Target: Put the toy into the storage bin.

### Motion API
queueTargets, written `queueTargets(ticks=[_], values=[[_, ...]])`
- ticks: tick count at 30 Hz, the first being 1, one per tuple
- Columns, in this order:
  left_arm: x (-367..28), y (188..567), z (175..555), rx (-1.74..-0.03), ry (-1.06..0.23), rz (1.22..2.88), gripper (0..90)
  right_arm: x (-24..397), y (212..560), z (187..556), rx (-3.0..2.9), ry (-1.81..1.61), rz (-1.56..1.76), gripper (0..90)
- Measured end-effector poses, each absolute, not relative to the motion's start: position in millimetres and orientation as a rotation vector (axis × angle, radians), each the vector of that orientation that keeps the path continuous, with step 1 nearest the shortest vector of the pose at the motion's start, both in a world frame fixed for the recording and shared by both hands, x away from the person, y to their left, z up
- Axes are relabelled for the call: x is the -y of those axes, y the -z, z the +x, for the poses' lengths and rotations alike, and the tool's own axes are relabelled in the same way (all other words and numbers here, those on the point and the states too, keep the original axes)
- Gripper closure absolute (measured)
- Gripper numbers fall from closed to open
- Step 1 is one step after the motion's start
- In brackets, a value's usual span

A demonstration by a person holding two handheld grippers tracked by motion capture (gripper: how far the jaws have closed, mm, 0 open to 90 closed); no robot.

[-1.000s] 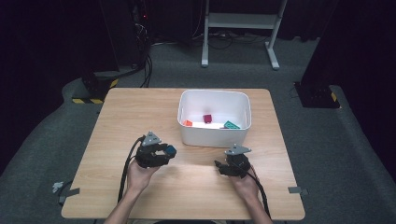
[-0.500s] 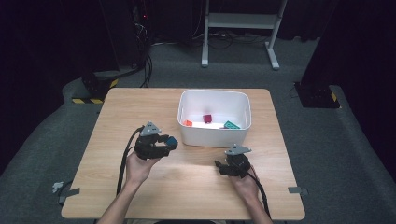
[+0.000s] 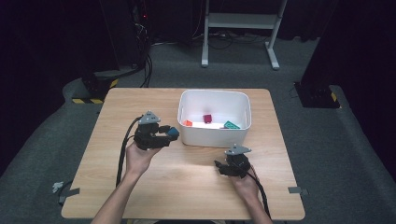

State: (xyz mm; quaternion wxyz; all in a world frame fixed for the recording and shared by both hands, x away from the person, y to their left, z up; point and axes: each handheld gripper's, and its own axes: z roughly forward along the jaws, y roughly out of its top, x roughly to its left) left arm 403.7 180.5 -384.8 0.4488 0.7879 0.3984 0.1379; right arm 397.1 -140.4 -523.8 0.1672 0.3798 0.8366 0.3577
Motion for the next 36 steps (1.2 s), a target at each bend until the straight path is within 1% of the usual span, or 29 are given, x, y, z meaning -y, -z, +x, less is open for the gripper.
queueTargets(ticks=[8, 20, 36], values=[[-180, 375, 408, -1.004, -0.328, 1.962, 48.4, 140, 524, 397, -2.381, -1.017, 1.079, 35.8], [-169, 361, 424, -0.991, -0.346, 1.988, 48.4, 140, 524, 398, -2.38, -1.016, 1.077, 35.6], [-153, 348, 443, -0.986, -0.33, 1.952, 48.4, 140, 524, 397, -2.381, -1.017, 1.076, 35.2]])
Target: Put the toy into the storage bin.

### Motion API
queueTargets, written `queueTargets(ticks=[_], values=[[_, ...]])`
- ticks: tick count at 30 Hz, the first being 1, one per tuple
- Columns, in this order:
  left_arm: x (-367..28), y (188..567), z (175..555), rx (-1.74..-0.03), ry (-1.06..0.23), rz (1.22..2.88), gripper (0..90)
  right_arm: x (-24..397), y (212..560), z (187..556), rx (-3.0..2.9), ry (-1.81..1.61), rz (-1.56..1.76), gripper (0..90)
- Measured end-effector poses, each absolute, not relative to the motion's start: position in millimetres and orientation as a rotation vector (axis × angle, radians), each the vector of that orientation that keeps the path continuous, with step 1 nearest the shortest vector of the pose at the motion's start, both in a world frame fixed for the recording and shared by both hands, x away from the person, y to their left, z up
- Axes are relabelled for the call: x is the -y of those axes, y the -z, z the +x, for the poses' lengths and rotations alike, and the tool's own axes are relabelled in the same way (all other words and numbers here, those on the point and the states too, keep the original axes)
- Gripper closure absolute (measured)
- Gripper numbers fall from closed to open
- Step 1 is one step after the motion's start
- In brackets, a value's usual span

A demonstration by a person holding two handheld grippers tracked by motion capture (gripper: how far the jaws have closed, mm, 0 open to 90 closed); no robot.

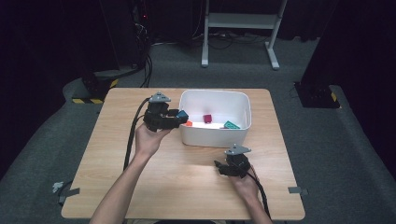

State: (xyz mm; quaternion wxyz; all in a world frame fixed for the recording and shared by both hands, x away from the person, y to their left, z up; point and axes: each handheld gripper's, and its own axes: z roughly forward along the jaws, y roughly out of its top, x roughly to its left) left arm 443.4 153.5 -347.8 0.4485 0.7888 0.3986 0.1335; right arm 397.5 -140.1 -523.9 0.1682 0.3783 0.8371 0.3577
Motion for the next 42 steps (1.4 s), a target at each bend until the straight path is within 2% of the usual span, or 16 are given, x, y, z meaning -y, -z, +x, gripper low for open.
queueTargets(ticks=[22, 39, 42], values=[[-126, 351, 479, -0.99, -0.294, 1.932, 48.3, 140, 524, 398, -2.381, -1.016, 1.072, 35.1], [-112, 356, 488, -0.983, -0.307, 1.952, 48.1, 140, 524, 398, -2.382, -1.017, 1.076, 35.1], [-115, 356, 489, -0.993, -0.308, 1.937, 44.1, 140, 524, 398, -2.383, -1.017, 1.075, 34.9]])
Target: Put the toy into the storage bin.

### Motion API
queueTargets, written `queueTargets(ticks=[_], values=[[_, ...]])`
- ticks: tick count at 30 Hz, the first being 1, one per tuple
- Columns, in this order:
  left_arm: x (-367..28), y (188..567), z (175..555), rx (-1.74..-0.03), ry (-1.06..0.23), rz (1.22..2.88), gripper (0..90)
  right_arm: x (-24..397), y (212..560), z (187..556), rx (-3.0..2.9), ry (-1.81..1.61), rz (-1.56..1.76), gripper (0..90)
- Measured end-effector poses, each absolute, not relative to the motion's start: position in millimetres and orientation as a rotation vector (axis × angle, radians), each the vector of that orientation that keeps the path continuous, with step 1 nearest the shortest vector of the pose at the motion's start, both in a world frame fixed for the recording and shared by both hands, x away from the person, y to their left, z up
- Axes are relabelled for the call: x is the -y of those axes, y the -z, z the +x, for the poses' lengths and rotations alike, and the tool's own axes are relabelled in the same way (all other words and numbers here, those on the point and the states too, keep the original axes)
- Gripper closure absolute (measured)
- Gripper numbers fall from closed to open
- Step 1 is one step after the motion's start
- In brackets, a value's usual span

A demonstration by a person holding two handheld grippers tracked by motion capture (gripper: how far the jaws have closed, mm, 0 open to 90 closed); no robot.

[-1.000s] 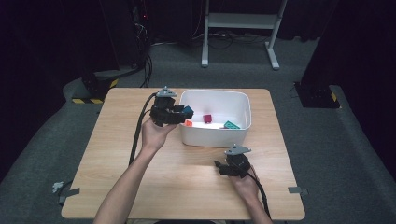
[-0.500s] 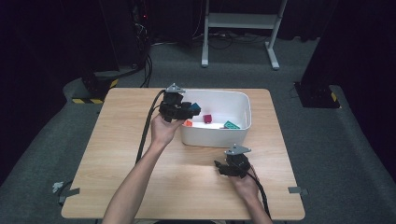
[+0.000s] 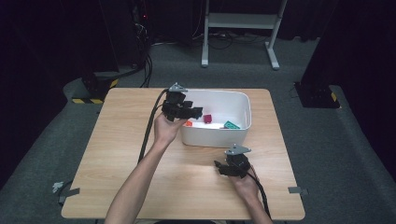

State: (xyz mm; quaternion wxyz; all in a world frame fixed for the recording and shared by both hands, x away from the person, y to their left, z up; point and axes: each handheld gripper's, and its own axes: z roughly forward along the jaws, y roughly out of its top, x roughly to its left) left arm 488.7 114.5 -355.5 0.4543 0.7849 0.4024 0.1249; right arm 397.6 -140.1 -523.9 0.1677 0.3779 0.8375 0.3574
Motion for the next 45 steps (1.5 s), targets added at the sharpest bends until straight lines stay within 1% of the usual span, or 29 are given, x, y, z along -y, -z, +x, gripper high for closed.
queueTargets(ticks=[3, 14, 31, 45], values=[[-116, 354, 488, -0.993, -0.31, 1.93, 41.7, 140, 524, 398, -2.383, -1.017, 1.075, 34.9], [-123, 352, 478, -0.98, -0.334, 1.942, 40.5, 140, 524, 398, -2.383, -1.016, 1.072, 34.7], [-151, 352, 451, -0.976, -0.393, 1.934, 39.0, 140, 524, 398, -2.383, -1.018, 1.074, 34.7], [-169, 361, 434, -0.986, -0.426, 1.944, 38.1, 140, 524, 398, -2.383, -1.018, 1.074, 34.7]])
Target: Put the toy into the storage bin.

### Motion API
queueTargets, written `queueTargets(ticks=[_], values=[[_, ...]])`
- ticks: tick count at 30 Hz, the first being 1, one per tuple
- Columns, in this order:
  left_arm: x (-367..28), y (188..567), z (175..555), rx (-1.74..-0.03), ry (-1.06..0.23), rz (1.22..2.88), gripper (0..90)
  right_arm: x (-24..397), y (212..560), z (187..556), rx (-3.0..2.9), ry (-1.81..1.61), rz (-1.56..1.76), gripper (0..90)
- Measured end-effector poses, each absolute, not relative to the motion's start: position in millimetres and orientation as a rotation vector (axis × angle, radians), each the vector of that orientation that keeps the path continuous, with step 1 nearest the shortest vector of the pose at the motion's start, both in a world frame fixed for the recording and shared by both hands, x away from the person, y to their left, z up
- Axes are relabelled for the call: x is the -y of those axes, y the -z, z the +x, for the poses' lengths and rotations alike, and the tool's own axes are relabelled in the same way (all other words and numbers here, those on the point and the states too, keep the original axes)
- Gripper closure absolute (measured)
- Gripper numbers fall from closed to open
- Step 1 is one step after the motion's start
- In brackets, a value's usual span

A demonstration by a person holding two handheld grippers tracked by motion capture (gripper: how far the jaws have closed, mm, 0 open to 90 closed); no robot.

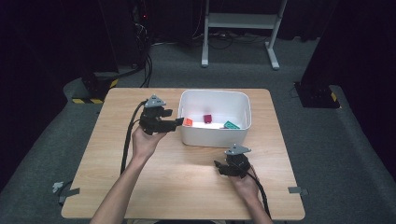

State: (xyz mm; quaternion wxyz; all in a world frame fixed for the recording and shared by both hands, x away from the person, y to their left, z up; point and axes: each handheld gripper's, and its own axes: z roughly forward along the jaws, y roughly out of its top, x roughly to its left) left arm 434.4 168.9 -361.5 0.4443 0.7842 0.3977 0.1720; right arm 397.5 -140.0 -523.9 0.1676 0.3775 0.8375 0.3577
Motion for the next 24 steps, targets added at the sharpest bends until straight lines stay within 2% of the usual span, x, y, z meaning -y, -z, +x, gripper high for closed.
queueTargets(ticks=[24], values=[[-198, 398, 392, -1.029, -0.444, 1.926, 37.3, 140, 524, 398, -2.383, -1.018, 1.073, 34.7]])
